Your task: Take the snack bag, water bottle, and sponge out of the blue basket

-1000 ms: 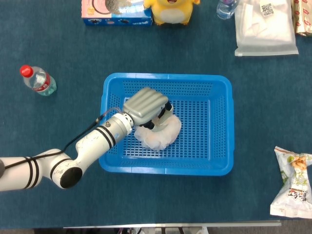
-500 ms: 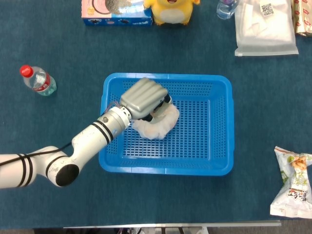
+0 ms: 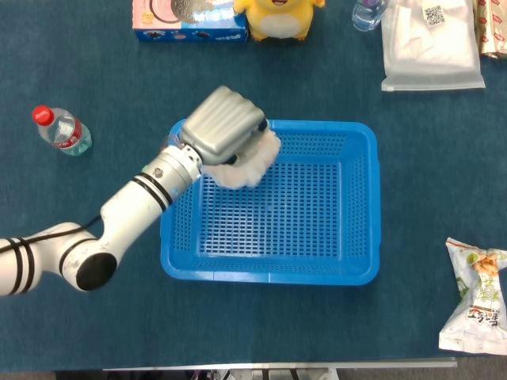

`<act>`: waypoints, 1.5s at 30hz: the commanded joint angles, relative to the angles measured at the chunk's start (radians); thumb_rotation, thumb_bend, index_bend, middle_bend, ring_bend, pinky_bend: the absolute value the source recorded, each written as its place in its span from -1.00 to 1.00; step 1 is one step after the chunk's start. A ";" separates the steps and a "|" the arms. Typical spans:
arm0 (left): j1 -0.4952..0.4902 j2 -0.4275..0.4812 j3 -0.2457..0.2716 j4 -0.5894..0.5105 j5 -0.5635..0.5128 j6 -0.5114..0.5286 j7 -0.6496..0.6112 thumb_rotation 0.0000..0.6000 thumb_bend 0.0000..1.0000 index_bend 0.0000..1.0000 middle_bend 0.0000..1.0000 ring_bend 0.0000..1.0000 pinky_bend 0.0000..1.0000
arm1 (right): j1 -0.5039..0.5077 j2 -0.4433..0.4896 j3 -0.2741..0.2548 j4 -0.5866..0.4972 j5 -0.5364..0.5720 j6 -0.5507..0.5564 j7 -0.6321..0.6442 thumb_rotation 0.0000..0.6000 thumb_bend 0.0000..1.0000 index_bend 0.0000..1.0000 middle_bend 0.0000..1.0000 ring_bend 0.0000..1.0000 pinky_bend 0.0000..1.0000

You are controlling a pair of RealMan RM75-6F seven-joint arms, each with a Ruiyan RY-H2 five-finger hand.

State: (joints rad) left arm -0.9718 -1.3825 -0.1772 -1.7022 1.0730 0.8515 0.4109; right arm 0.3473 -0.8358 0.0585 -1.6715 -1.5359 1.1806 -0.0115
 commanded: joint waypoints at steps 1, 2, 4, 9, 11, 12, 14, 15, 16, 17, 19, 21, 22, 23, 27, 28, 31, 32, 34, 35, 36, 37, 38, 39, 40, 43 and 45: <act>-0.007 0.022 0.003 0.017 -0.032 0.024 0.056 1.00 -0.23 0.58 0.43 0.26 0.80 | 0.000 -0.002 -0.001 0.001 -0.001 -0.001 0.001 1.00 -1.00 -0.61 -0.31 -0.32 0.17; -0.008 0.023 0.006 0.027 -0.039 0.029 0.072 1.00 -0.23 0.58 0.43 0.26 0.80 | 0.000 -0.003 -0.001 0.002 -0.001 -0.001 0.001 1.00 -1.00 -0.61 -0.31 -0.32 0.17; -0.007 0.022 0.013 0.052 -0.053 0.045 0.101 1.00 -0.23 0.58 0.43 0.26 0.80 | 0.001 -0.005 -0.002 0.004 -0.001 -0.003 0.001 1.00 -1.00 -0.61 -0.31 -0.32 0.17; 0.001 0.005 0.029 0.134 -0.076 0.092 0.166 1.00 -0.23 0.58 0.44 0.26 0.80 | 0.003 -0.011 -0.002 0.008 0.006 -0.012 0.002 1.00 -1.00 -0.61 -0.31 -0.32 0.17; 0.004 -0.002 0.029 0.167 -0.083 0.111 0.187 1.00 -0.23 0.59 0.44 0.26 0.80 | 0.005 -0.014 -0.003 0.009 0.009 -0.017 0.002 1.00 -1.00 -0.61 -0.31 -0.32 0.17; 0.006 -0.004 0.026 0.179 -0.087 0.117 0.190 1.00 -0.23 0.59 0.44 0.26 0.80 | 0.005 -0.015 -0.003 0.010 0.010 -0.019 0.002 1.00 -1.00 -0.61 -0.31 -0.32 0.17; 0.008 -0.009 0.019 0.204 -0.095 0.130 0.196 1.00 -0.23 0.59 0.44 0.26 0.80 | 0.007 -0.017 -0.003 0.011 0.012 -0.023 0.003 1.00 -1.00 -0.61 -0.31 -0.32 0.17; 0.008 -0.011 0.016 0.216 -0.098 0.134 0.197 1.00 -0.23 0.59 0.44 0.26 0.80 | 0.008 -0.018 -0.003 0.011 0.012 -0.024 0.004 1.00 -1.00 -0.61 -0.31 -0.32 0.17; 0.010 -0.014 0.013 0.227 -0.102 0.136 0.195 1.00 -0.23 0.59 0.44 0.26 0.80 | 0.008 -0.019 -0.004 0.011 0.012 -0.025 0.004 1.00 -1.00 -0.61 -0.31 -0.32 0.17; 0.012 -0.019 0.011 0.244 -0.104 0.137 0.192 1.00 -0.23 0.59 0.44 0.26 0.80 | 0.008 -0.020 -0.004 0.011 0.012 -0.026 0.004 1.00 -1.00 -0.61 -0.31 -0.32 0.17; 0.015 -0.030 0.014 0.278 -0.103 0.134 0.186 1.00 -0.22 0.58 0.44 0.26 0.80 | 0.008 -0.021 -0.006 0.011 0.011 -0.027 0.004 1.00 -1.00 -0.61 -0.31 -0.32 0.17; 0.020 -0.048 0.023 0.328 -0.107 0.123 0.182 1.00 -0.21 0.58 0.44 0.26 0.79 | 0.006 -0.020 -0.008 0.010 0.011 -0.027 0.004 1.00 -1.00 -0.61 -0.31 -0.32 0.17; 0.023 -0.058 0.027 0.358 -0.115 0.113 0.181 1.00 -0.21 0.57 0.43 0.26 0.77 | 0.006 -0.020 -0.008 0.010 0.013 -0.028 0.003 1.00 -1.00 -0.61 -0.31 -0.32 0.17; 0.025 -0.064 0.029 0.378 -0.123 0.105 0.179 1.00 -0.21 0.55 0.42 0.24 0.74 | 0.005 -0.020 -0.009 0.011 0.014 -0.028 0.003 1.00 -1.00 -0.61 -0.31 -0.32 0.17; 0.032 -0.078 0.030 0.424 -0.150 0.072 0.165 1.00 -0.21 0.39 0.31 0.13 0.64 | 0.005 -0.021 -0.009 0.016 0.021 -0.033 0.004 1.00 -1.00 -0.61 -0.31 -0.32 0.17; 0.034 -0.077 0.030 0.425 -0.145 0.068 0.157 1.00 -0.21 0.34 0.27 0.10 0.60 | 0.006 -0.023 -0.009 0.018 0.022 -0.035 0.004 1.00 -1.00 -0.61 -0.31 -0.32 0.17; 0.043 -0.067 0.027 0.406 -0.123 0.074 0.133 1.00 -0.22 0.22 0.19 0.02 0.52 | 0.008 -0.027 -0.009 0.021 0.023 -0.039 0.005 1.00 -1.00 -0.61 -0.31 -0.32 0.17; 0.047 -0.061 0.026 0.395 -0.114 0.081 0.124 1.00 -0.22 0.18 0.15 0.00 0.48 | 0.009 -0.028 -0.009 0.021 0.022 -0.039 0.005 1.00 -1.00 -0.61 -0.31 -0.32 0.17; 0.061 -0.047 0.020 0.360 -0.099 0.095 0.095 1.00 -0.21 0.14 0.10 -0.04 0.43 | 0.009 -0.027 -0.009 0.019 0.020 -0.037 0.005 1.00 -1.00 -0.61 -0.31 -0.32 0.17; 0.073 -0.034 0.016 0.332 -0.087 0.112 0.073 1.00 -0.22 0.11 0.06 -0.08 0.38 | 0.008 -0.026 -0.009 0.015 0.018 -0.034 0.005 1.00 -1.00 -0.61 -0.31 -0.32 0.17; 0.085 -0.023 0.013 0.307 -0.076 0.124 0.051 1.00 -0.22 0.09 0.04 -0.11 0.34 | 0.007 -0.024 -0.009 0.012 0.016 -0.031 0.004 1.00 -1.00 -0.61 -0.31 -0.32 0.17; 0.098 -0.011 0.011 0.282 -0.064 0.138 0.026 1.00 -0.22 0.08 0.01 -0.14 0.30 | 0.006 -0.022 -0.009 0.008 0.015 -0.028 0.003 1.00 -1.00 -0.61 -0.31 -0.32 0.17; 0.118 0.007 0.009 0.247 -0.046 0.157 -0.008 1.00 -0.22 0.07 0.00 -0.16 0.26 | 0.004 -0.018 -0.010 0.003 0.014 -0.025 0.000 1.00 -1.00 -0.61 -0.31 -0.32 0.17; 0.134 0.022 0.009 0.222 -0.029 0.174 -0.035 1.00 -0.22 0.06 -0.01 -0.18 0.24 | 0.003 -0.016 -0.009 -0.001 0.014 -0.022 -0.002 1.00 -1.00 -0.61 -0.31 -0.32 0.17; 0.150 0.035 0.010 0.200 -0.012 0.191 -0.061 1.00 -0.22 0.06 -0.02 -0.20 0.20 | 0.001 -0.013 -0.009 -0.004 0.014 -0.019 -0.006 1.00 -1.00 -0.61 -0.31 -0.32 0.17; 0.201 0.079 0.013 0.125 0.029 0.233 -0.145 1.00 -0.25 0.03 -0.04 -0.24 0.11 | -0.001 -0.008 -0.009 -0.016 0.013 -0.015 -0.021 1.00 -1.00 -0.57 -0.31 -0.32 0.17; 0.231 0.115 0.020 0.075 0.054 0.252 -0.185 1.00 -0.28 0.01 -0.07 -0.28 0.06 | -0.001 -0.005 -0.009 -0.027 0.010 -0.012 -0.034 1.00 -1.00 -0.57 -0.30 -0.32 0.17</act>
State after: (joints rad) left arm -0.7836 -1.3117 -0.1620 -1.5728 1.0883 1.0676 0.2768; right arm 0.3465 -0.8426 0.0492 -1.6948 -1.5243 1.1665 -0.0412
